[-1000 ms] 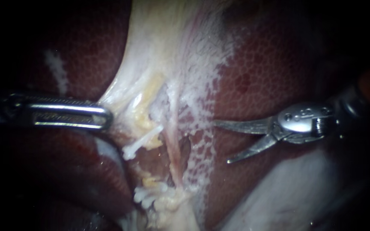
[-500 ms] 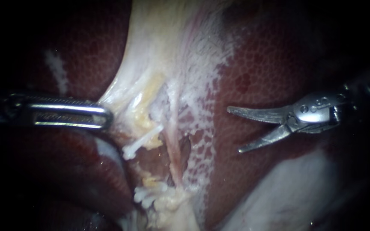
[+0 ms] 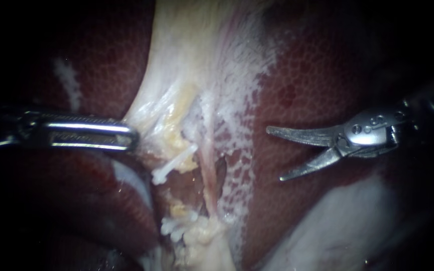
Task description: Go back from the cut left tube
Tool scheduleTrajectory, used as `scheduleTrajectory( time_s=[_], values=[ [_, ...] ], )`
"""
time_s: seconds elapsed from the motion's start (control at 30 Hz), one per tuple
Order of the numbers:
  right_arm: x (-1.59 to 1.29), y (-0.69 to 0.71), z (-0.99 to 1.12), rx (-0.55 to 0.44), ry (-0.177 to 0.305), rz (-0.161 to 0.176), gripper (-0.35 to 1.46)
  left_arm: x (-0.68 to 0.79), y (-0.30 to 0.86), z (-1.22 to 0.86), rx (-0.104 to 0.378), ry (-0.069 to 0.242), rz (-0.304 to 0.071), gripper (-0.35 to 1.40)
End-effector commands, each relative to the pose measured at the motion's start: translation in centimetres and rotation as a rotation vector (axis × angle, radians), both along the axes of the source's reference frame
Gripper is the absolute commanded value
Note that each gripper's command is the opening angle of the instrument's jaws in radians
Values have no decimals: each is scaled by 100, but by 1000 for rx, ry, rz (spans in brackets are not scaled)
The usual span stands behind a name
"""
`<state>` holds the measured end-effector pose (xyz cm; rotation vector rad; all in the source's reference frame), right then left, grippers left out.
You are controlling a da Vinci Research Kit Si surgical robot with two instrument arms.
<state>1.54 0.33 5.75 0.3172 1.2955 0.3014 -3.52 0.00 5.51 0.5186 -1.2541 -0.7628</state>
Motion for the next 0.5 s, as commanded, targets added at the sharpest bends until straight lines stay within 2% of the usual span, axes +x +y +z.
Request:
scheduleTrajectory(
  time_s=[0.03, 0.27, 0.4, 0.5],
  values=[
    [0, 0, 0, 0, 0, 0, 143, -2, -1, 4, 5, 8, -3, -35],
    [0, -1, 0, 1, 2, -2, 143, -27, -13, 32, 28, 9, 20, -35],
    [0, -1, 0, 1, 2, -3, 143, -40, -17, 39, 31, 6, 29, -35],
    [0, -1, 0, 1, 2, -3, 143, -44, -18, 41, 31, 7, 32, -35]
  ],
)
